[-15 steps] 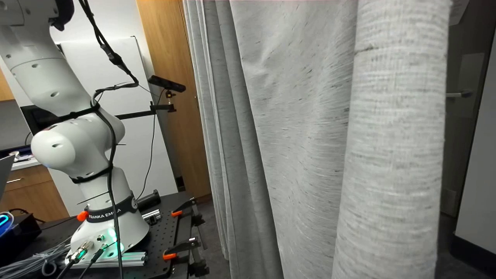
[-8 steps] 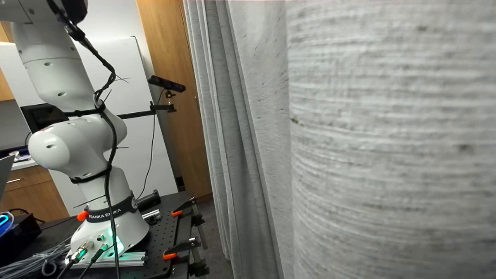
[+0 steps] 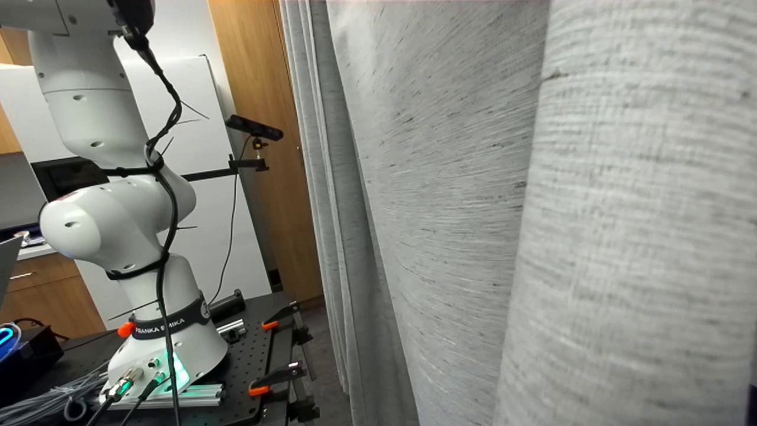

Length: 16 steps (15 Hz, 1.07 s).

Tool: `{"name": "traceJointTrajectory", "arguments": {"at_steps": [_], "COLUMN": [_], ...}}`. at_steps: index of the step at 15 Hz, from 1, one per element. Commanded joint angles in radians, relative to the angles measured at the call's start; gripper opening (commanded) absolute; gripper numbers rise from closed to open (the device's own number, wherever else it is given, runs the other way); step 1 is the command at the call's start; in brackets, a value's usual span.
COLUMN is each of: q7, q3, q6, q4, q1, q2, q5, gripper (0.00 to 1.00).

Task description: Draw the curtain

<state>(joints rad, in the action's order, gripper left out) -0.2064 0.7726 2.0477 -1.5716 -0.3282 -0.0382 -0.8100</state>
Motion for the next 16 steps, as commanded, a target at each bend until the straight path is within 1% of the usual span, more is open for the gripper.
{"name": "traceJointTrajectory", "arguments": {"at_steps": [1,4,8,11,16], "q7": [0.012,0.001,-0.013,-0.017,0.002], "q3": [-0.114,-0.199,-0.265,-0.29,-0.296], "q6": [0.007,-0.007,-0.045,-0.074,-0.051], "q4": [0.033,0.031,0.034,0.044,0.063], "q1": [-0.003,-0.019,-0.051,-0.086,-0.157], "q2": [0.017,0.012,-0.026,-0.069,-0.132], "q5": [0.091,0.136,0.157,0.136,0.144], "gripper": [0.01,0.01,0.01,0.01,0.01]}}
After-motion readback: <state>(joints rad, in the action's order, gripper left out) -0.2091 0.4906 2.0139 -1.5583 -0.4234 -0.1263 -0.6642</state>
